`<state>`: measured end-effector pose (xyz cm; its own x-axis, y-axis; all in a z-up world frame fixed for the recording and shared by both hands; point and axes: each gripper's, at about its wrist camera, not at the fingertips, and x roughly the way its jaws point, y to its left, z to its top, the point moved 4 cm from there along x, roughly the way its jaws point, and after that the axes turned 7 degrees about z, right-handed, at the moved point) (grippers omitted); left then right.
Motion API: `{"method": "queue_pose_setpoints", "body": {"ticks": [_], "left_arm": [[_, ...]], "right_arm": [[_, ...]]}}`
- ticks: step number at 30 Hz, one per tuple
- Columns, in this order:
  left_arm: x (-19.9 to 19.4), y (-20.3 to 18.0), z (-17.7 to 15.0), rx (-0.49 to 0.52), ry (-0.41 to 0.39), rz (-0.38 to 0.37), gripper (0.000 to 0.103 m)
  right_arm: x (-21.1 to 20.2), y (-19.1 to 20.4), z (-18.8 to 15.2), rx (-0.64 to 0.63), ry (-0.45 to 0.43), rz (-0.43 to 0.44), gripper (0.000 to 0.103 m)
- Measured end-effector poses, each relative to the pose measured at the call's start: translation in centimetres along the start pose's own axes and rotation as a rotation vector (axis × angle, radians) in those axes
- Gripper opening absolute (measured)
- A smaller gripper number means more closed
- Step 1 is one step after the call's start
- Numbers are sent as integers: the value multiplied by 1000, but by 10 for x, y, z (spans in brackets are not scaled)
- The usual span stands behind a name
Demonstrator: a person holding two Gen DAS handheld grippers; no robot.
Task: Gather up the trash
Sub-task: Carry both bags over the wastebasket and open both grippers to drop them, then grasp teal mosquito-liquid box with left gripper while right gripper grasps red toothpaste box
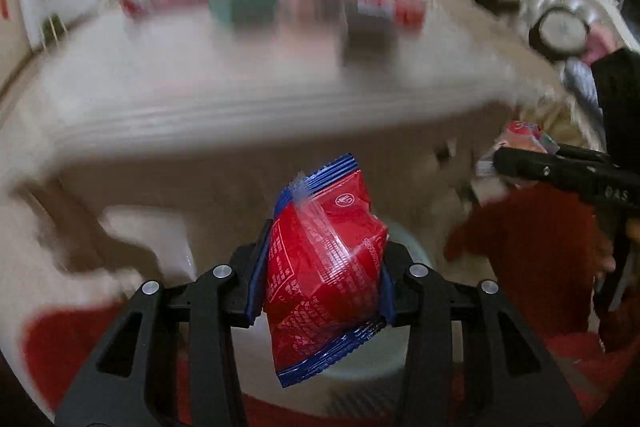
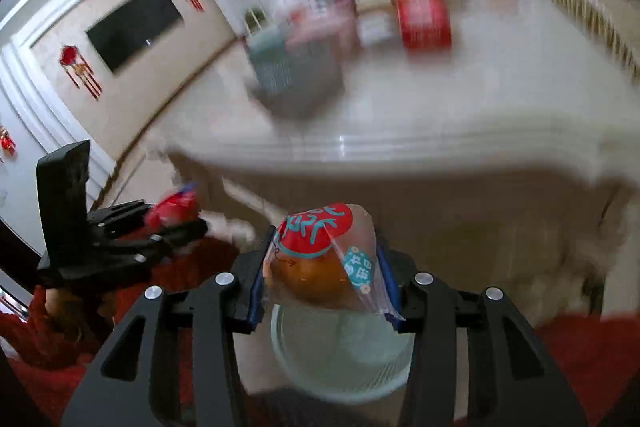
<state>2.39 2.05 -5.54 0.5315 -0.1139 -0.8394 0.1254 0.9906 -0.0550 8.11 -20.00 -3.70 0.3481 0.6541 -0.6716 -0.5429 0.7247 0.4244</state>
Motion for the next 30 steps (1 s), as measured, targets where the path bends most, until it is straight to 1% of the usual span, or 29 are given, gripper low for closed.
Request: {"method": "queue_pose_setpoints", "body": {"ticks": [2, 3, 4, 6, 7, 8, 9, 10, 11, 12, 13, 14, 17, 19, 22, 25, 28, 29, 30], "left_arm": [[30, -10, -17, -1, 58, -22, 44], [43, -13, -23, 4, 88, -25, 44], [56, -17, -29, 11, 117, -34, 45], [81, -23, -39, 35, 164, -23, 48], [87, -23, -42, 43, 179, -18, 54], [95, -23, -44, 42, 198, -11, 66], [104, -21, -46, 27, 223, 6, 71], [107, -22, -48, 22, 233, 5, 74], [107, -21, -51, 12, 239, -7, 75], [107, -20, -51, 3, 241, -11, 77], [107, -20, -51, 2, 240, -6, 84], [107, -21, -55, 3, 233, -6, 86], [98, -22, -52, -12, 202, -8, 86], [92, -16, -50, -30, 179, -7, 86], [82, -5, -46, -62, 145, 8, 86], [64, 6, -39, -96, 115, 23, 86], [28, 19, -19, -122, 22, 59, 86], [19, 22, -12, -126, 3, 65, 86], [3, 29, 2, -143, -33, 67, 86]], "right_arm": [[28, -10, -21, 44, 66, 4, 43], [43, -16, -30, 46, 103, -15, 43], [50, -18, -35, 43, 121, -23, 43], [71, -25, -45, 38, 165, -36, 44], [79, -27, -48, 35, 184, -37, 45], [87, -30, -51, 29, 200, -47, 46], [92, -31, -53, 18, 217, -54, 55], [99, -33, -54, 1, 226, -82, 65], [97, -30, -57, -7, 222, -97, 70], [98, -30, -56, -18, 216, -111, 72], [98, -29, -55, -22, 212, -117, 72], [98, -31, -53, -21, 202, -129, 72], [91, -34, -50, 4, 179, -131, 72], [76, -40, -51, 31, 159, -125, 72], [62, -38, -48, 46, 128, -130, 72], [39, -33, -41, 43, 54, -147, 72], [14, -28, -26, 17, -28, -170, 72], [0, -26, -15, 3, -78, -183, 72], [-8, -25, -6, -7, -111, -187, 72]]}}
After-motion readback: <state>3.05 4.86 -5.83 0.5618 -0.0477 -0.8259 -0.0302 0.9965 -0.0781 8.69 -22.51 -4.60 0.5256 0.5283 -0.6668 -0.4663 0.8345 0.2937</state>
